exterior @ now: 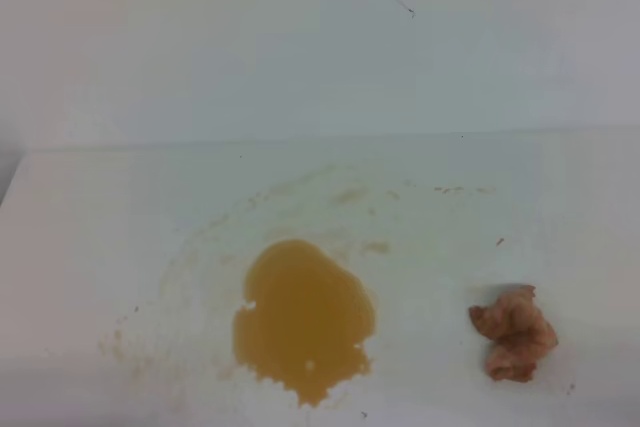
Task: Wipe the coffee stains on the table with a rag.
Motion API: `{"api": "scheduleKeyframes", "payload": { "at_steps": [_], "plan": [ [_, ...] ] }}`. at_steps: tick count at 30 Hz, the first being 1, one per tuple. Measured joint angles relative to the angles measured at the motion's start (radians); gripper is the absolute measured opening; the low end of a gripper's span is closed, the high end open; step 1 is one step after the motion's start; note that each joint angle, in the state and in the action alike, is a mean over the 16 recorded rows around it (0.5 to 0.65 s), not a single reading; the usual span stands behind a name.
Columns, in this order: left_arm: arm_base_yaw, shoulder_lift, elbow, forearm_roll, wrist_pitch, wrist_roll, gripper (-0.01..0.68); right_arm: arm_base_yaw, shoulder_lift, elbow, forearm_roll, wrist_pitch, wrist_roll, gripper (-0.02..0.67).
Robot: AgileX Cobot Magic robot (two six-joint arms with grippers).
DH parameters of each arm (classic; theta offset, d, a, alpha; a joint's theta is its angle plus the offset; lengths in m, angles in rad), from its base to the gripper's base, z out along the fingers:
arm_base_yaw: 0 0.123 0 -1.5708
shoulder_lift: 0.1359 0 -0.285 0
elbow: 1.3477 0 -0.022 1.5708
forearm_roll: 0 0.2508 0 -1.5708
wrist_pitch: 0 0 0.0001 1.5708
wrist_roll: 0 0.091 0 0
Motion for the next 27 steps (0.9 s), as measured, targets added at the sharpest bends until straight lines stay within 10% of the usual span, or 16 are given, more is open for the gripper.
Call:
{"api": "scheduleKeyframes", "payload": {
  "at_steps": [27],
  "plan": [
    [0.0,-0.005,-0.002,0.0,0.001,0.0,0.001,0.0,0.0,0.0,-0.041,-0.028,-0.002,-0.003]
  ]
}}
